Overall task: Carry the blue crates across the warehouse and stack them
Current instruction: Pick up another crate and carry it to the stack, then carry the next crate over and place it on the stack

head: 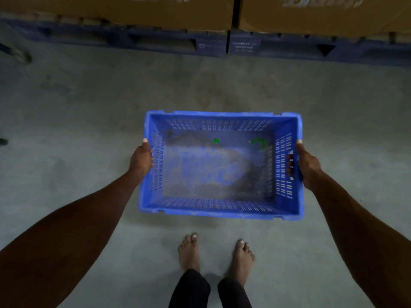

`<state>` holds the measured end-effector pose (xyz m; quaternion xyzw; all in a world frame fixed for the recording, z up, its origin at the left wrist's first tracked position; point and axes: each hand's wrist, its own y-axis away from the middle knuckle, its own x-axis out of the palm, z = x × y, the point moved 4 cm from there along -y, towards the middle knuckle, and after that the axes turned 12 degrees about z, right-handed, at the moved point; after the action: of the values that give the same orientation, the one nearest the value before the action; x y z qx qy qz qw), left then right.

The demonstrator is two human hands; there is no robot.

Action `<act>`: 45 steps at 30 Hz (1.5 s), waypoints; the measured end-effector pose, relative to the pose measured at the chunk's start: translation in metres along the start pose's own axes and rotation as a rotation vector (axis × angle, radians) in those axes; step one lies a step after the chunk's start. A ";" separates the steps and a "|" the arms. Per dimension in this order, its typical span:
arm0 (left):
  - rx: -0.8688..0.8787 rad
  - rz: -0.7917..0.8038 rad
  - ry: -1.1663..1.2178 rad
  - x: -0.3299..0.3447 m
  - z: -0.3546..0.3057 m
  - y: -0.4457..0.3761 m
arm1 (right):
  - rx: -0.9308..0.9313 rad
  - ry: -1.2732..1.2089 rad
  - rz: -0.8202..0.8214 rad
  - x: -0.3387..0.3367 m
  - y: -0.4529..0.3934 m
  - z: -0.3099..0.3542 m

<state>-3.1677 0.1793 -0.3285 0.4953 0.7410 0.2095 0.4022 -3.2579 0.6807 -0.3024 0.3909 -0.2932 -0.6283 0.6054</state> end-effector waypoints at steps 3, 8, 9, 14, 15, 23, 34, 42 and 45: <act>-0.060 -0.136 -0.267 -0.009 -0.008 0.016 | -0.019 0.355 -0.133 -0.014 0.007 0.004; 0.143 -0.162 -0.345 -0.020 -0.028 0.094 | -0.232 0.629 -0.187 -0.015 0.081 0.012; 0.215 -0.149 -0.406 -0.025 -0.034 0.119 | -0.294 0.701 -0.184 -0.012 0.105 0.015; 0.482 -0.183 -0.740 -0.053 -0.068 0.260 | -0.556 0.990 -0.248 0.006 0.238 0.036; 0.483 -0.201 -0.769 -0.058 -0.073 0.286 | -0.566 1.032 -0.242 0.010 0.265 0.040; 0.521 -0.306 -0.859 -0.106 -0.121 0.480 | -0.655 1.089 -0.202 0.034 0.483 0.075; 0.395 -0.537 -0.559 -0.176 -0.097 0.640 | -0.931 1.105 0.130 0.085 0.632 0.081; 0.126 -0.773 -0.330 -0.236 0.048 0.754 | -1.191 1.504 0.457 0.185 0.712 0.035; -0.018 -0.907 -0.171 -0.272 0.115 0.806 | -1.276 1.580 0.593 0.237 0.755 -0.008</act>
<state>-2.5688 0.2635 0.2805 0.1331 0.8450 -0.0229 0.5174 -2.8409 0.3753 0.2967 0.2108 0.4850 -0.0600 0.8466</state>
